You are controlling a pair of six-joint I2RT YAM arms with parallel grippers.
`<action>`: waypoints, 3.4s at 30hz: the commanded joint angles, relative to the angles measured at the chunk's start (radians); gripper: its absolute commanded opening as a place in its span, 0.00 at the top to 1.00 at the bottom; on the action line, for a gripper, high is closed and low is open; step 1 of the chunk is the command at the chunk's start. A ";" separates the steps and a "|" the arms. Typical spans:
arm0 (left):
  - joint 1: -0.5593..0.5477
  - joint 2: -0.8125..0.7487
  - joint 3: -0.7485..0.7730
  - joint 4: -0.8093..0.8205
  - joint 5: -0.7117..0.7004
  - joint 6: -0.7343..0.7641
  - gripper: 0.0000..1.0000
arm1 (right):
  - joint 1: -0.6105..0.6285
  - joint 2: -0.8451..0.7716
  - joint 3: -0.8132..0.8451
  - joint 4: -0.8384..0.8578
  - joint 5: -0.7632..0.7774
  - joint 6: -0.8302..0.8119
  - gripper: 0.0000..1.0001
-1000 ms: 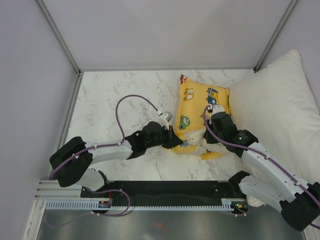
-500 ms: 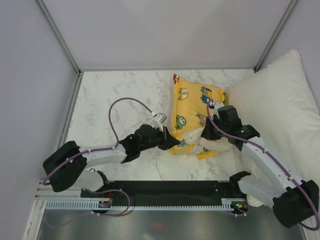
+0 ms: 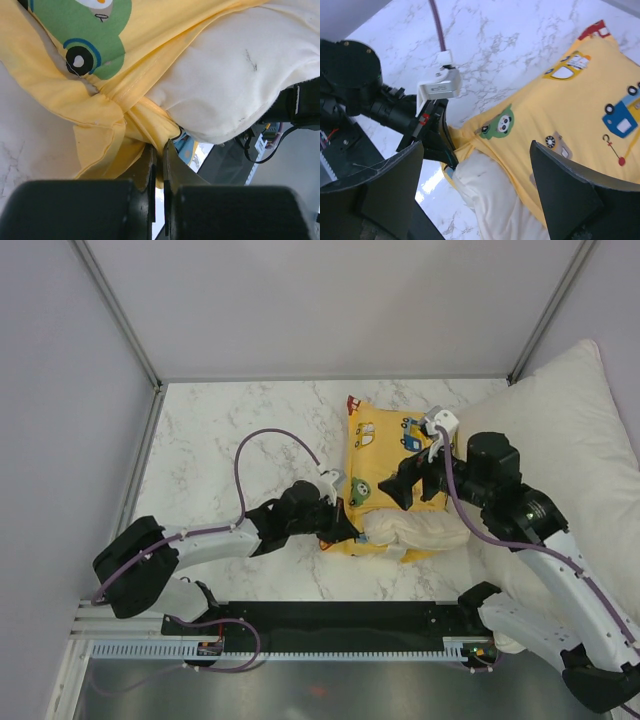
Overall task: Remove the pillowcase from the pillow
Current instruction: Expand the opening of the pillowcase
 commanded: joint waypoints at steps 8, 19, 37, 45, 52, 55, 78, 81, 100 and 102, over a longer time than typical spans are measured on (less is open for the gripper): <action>-0.005 -0.084 0.039 -0.036 0.054 0.059 0.98 | 0.210 0.175 -0.162 0.098 0.126 -0.084 0.03; -0.005 -0.131 0.049 -0.071 0.029 0.081 0.98 | 0.366 0.280 -0.241 0.078 0.291 -0.057 0.02; 0.033 -0.292 -0.033 -0.153 -0.017 0.096 0.98 | 0.362 0.361 -0.204 -0.085 0.552 0.084 1.00; 0.050 -0.426 -0.167 -0.192 -0.052 0.067 0.98 | 0.175 0.320 -0.158 -0.112 0.585 0.103 1.00; 0.056 -0.467 -0.207 -0.167 -0.045 0.047 0.98 | 0.130 0.340 -0.133 -0.094 0.508 0.104 1.00; 0.054 -0.432 -0.172 -0.113 -0.020 0.024 0.98 | 0.153 0.329 -0.121 -0.057 0.488 0.153 1.00; 0.034 -0.155 -0.107 0.223 -0.034 -0.171 0.23 | 0.440 0.297 -0.064 0.073 0.586 0.387 1.00; 0.034 -0.150 -0.116 0.228 -0.006 -0.153 0.53 | 0.442 0.297 -0.051 0.081 0.617 0.387 1.00; 0.033 -0.334 -0.293 0.111 0.012 -0.060 0.98 | 0.138 0.312 -0.044 0.101 0.585 0.310 1.00; 0.034 -0.346 -0.308 0.107 0.008 -0.057 0.98 | 0.124 0.317 -0.051 0.102 0.575 0.307 1.00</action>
